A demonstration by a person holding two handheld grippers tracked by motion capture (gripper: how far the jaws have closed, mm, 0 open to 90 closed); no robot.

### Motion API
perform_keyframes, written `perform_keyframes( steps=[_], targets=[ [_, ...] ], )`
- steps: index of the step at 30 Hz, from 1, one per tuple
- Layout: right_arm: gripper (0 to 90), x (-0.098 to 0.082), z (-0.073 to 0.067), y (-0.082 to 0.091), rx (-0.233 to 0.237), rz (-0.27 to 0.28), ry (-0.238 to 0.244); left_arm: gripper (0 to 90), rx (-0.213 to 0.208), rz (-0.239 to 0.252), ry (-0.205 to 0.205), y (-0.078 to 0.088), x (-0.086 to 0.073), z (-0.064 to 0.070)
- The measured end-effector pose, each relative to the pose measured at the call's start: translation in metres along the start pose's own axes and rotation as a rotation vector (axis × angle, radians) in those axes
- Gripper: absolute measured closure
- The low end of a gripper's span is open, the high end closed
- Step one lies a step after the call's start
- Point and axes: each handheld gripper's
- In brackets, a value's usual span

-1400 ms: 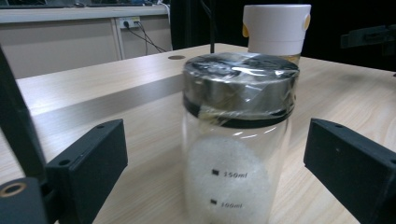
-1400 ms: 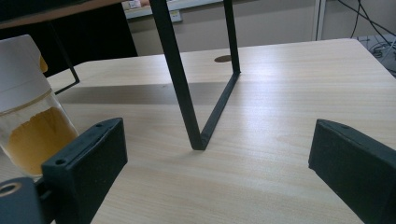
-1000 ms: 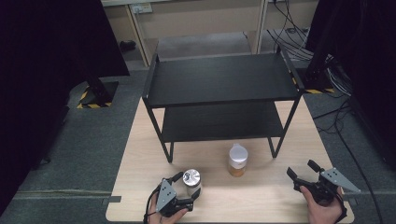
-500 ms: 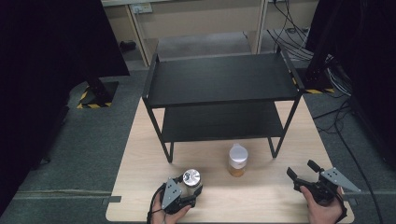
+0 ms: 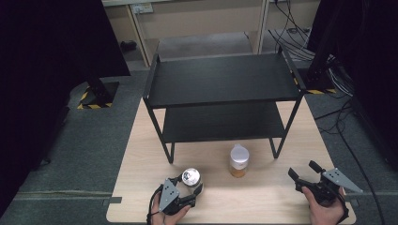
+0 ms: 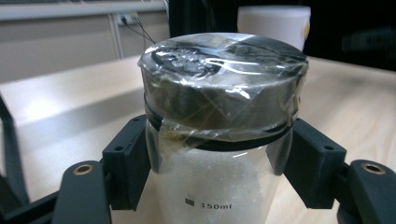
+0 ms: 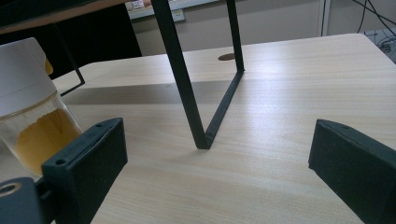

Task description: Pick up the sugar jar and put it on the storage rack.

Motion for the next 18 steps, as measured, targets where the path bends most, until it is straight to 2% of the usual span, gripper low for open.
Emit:
perform_keyframes(
  steps=[10, 18],
  targets=[
    [4.5, 0.000, 0.000, 0.000, -0.002, 0.000, 0.000, 30.8, 0.052, 0.050, -0.010, 0.007, 0.009, 0.007],
    [4.6, 0.000, 0.000, 0.000, -0.001, 0.000, -0.002, 30.9, 0.103, 0.088, -0.013, 0.006, 0.022, 0.013]
  ],
)
Point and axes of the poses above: each handheld gripper's, and its own axes: y roughly backward along the jaws, x roughly out of its top, z roughly to its right, and after that the axes turned 9 degrees about -y, right-handed
